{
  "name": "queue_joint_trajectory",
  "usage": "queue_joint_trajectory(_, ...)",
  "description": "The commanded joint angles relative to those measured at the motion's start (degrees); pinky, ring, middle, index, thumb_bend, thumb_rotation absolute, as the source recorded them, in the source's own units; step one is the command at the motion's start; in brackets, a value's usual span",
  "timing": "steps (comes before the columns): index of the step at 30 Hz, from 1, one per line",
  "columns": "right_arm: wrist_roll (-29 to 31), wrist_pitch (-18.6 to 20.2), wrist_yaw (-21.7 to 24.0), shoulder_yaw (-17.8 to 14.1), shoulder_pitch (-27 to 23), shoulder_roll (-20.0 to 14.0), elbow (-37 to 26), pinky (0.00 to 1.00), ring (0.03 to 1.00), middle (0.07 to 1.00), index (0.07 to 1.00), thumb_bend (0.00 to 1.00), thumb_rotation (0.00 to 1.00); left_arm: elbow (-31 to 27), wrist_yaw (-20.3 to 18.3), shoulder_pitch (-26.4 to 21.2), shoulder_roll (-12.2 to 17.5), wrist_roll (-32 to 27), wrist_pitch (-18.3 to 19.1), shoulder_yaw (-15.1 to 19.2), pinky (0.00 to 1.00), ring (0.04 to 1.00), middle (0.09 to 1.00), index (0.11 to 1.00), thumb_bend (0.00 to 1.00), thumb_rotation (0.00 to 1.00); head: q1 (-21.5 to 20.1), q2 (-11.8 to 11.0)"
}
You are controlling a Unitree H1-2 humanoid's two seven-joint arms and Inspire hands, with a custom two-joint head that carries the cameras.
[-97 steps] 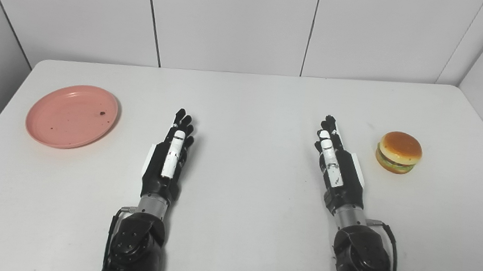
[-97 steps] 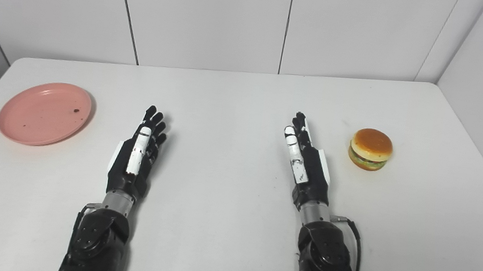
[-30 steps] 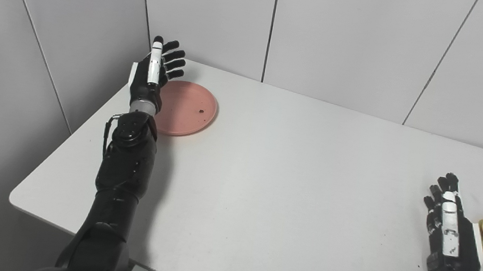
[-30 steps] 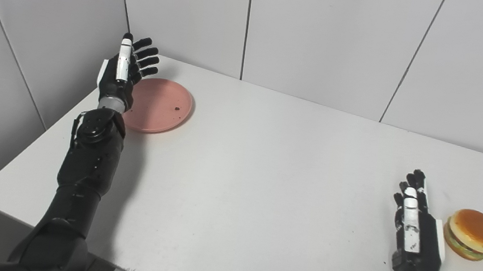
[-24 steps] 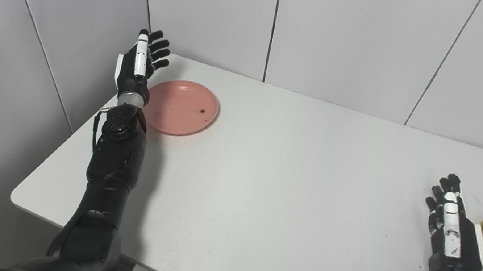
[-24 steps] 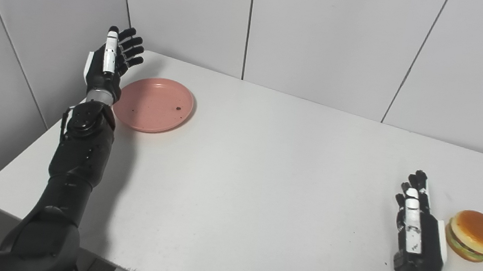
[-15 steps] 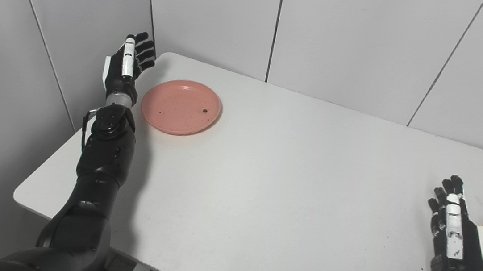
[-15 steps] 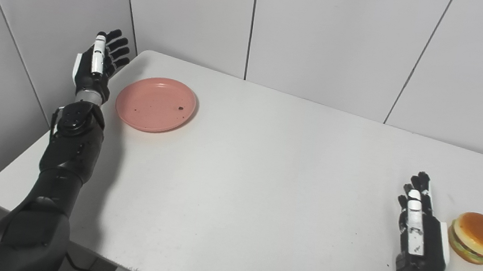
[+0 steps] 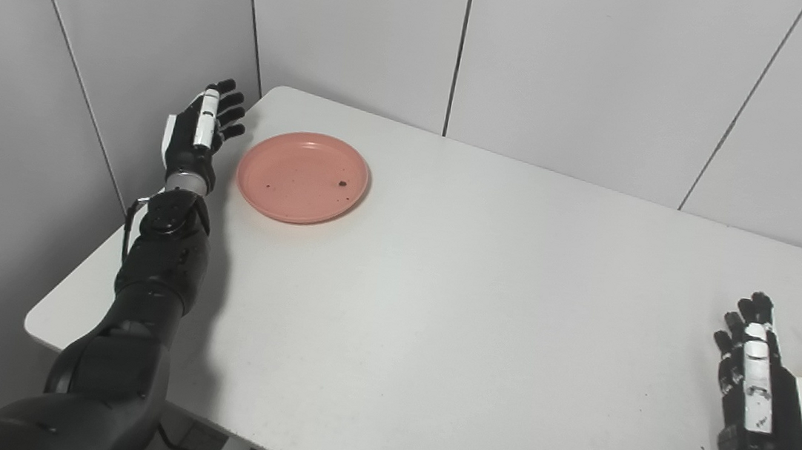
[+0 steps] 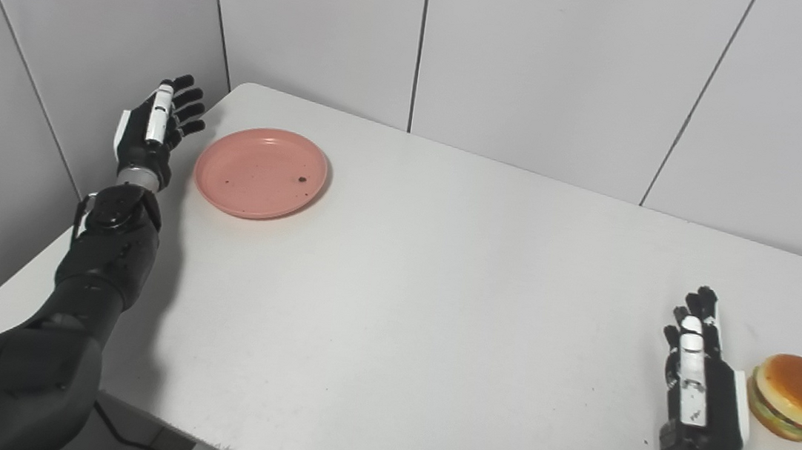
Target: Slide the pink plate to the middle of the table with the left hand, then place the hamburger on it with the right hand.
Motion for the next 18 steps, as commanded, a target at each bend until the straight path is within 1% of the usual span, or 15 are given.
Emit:
queue_joint_trajectory(1,0.4,-0.9,0.2,-0.1,1.3,0.2,-0.4,1.00,1.000,1.000,1.000,0.59,0.84,0.8,-1.3,-4.4,2.7,-0.4,-3.1,-0.2,0.77,0.793,0.780,0.744,0.27,0.88,0.0,0.0)
queue_joint_trajectory(2,0.2,-0.8,0.1,0.0,1.3,0.2,-0.6,1.00,1.000,1.000,1.000,0.59,0.84,2.1,-1.7,-4.6,2.8,-0.6,-3.5,-0.1,0.77,0.794,0.780,0.744,0.27,0.88,0.0,0.0)
queue_joint_trajectory(3,0.0,-0.7,0.1,0.0,1.3,0.2,-0.7,1.00,1.000,1.000,1.000,0.58,0.85,2.9,-1.9,-4.9,2.8,-0.9,-3.8,-0.1,0.77,0.795,0.780,0.746,0.27,0.86,0.0,0.0)
queue_joint_trajectory(5,-0.1,-0.6,-0.1,0.0,1.5,0.2,-1.1,1.00,1.000,1.000,1.000,0.58,0.86,4.0,-1.3,-5.2,2.6,-1.0,-3.4,-0.1,0.77,0.787,0.776,0.744,0.27,0.84,0.0,0.1)
queue_joint_trajectory(6,0.0,-0.5,-0.1,0.0,1.5,0.2,-1.3,1.00,1.000,1.000,1.000,0.58,0.86,4.4,-1.0,-5.4,2.4,-0.9,-3.2,-0.1,0.76,0.784,0.774,0.744,0.27,0.85,0.0,0.2)
queue_joint_trajectory(8,0.2,-0.3,0.0,0.0,1.5,0.3,-1.5,1.00,1.000,1.000,1.000,0.57,0.86,5.0,-0.8,-5.5,2.2,-0.9,-3.1,-0.2,0.78,0.797,0.783,0.752,0.27,0.89,0.0,0.2)
queue_joint_trajectory(11,0.3,-0.6,0.1,0.0,1.4,0.3,-1.3,1.00,1.000,1.000,1.000,0.57,0.85,6.7,-1.4,-6.2,1.6,-2.7,-3.1,0.9,0.78,0.807,0.787,0.769,0.26,0.83,0.0,0.3)
queue_joint_trajectory(13,0.4,-0.6,0.2,0.0,1.4,0.3,-1.3,1.00,1.000,1.000,1.000,0.57,0.85,7.9,-1.1,-6.6,1.3,-3.1,-3.4,1.1,0.78,0.809,0.788,0.774,0.25,0.83,-0.1,0.3)
queue_joint_trajectory(15,0.2,-0.8,0.1,0.0,1.5,0.2,-1.2,1.00,1.000,1.000,1.000,0.56,0.85,8.4,0.0,-6.8,1.0,-2.8,-3.3,0.8,0.79,0.805,0.780,0.764,0.26,0.85,-0.2,0.4)
queue_joint_trajectory(16,0.2,-0.9,0.2,0.0,1.4,0.2,-1.2,1.00,1.000,1.000,1.000,0.57,0.85,8.4,0.3,-6.7,0.9,-2.6,-3.2,0.5,0.80,0.809,0.787,0.763,0.26,0.88,-0.2,0.4)
queue_joint_trajectory(17,0.3,-0.8,0.2,0.0,1.4,0.2,-1.2,1.00,1.000,1.000,1.000,0.57,0.85,8.1,0.2,-6.4,0.7,-2.6,-3.3,0.2,0.80,0.811,0.790,0.763,0.26,0.90,-0.3,0.5)
queue_joint_trajectory(18,0.4,-0.7,0.3,0.0,1.4,0.2,-1.2,1.00,1.000,1.000,1.000,0.57,0.85,7.9,0.0,-6.1,0.6,-2.6,-3.4,0.0,0.81,0.820,0.799,0.771,0.26,0.88,-0.3,0.5)
